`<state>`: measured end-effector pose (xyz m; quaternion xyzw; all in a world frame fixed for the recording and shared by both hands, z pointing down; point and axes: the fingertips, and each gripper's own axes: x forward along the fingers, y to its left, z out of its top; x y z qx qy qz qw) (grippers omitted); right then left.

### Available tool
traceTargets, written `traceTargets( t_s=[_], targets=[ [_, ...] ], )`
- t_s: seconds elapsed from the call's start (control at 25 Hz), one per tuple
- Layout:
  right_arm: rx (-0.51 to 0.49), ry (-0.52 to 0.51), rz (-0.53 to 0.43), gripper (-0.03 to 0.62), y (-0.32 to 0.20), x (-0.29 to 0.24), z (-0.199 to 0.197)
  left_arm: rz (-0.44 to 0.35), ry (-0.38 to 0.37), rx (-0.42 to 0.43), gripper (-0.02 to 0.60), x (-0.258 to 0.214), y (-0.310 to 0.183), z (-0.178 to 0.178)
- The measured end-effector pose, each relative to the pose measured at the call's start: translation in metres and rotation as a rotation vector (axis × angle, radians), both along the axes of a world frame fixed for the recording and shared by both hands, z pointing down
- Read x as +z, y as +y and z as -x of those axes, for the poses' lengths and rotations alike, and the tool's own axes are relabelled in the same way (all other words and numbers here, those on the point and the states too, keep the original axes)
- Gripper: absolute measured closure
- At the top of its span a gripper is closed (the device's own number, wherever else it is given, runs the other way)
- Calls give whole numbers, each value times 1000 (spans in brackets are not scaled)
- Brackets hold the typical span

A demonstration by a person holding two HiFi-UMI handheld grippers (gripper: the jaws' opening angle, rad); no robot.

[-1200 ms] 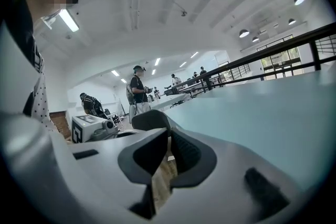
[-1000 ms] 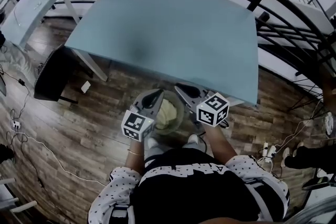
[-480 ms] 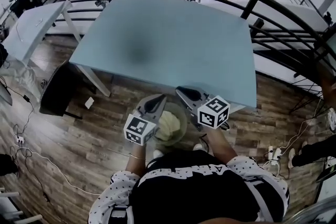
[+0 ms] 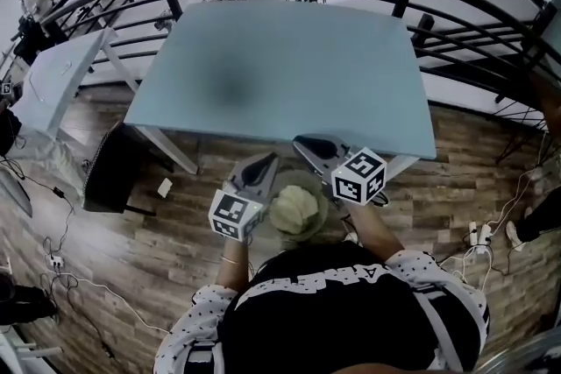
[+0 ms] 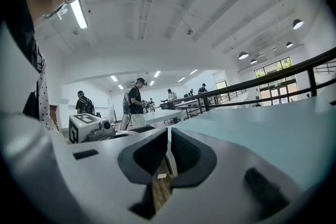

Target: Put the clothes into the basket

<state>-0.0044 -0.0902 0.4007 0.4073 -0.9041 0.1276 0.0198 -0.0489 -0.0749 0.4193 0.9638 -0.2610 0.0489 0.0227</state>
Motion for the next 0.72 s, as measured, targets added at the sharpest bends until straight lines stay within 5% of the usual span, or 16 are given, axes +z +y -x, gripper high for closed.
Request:
traceTargets(
  t_s=[0.72],
  targets=[
    [56, -10, -9, 555, 28, -5, 3, 4, -26, 26, 565, 3, 22, 16]
  ],
)
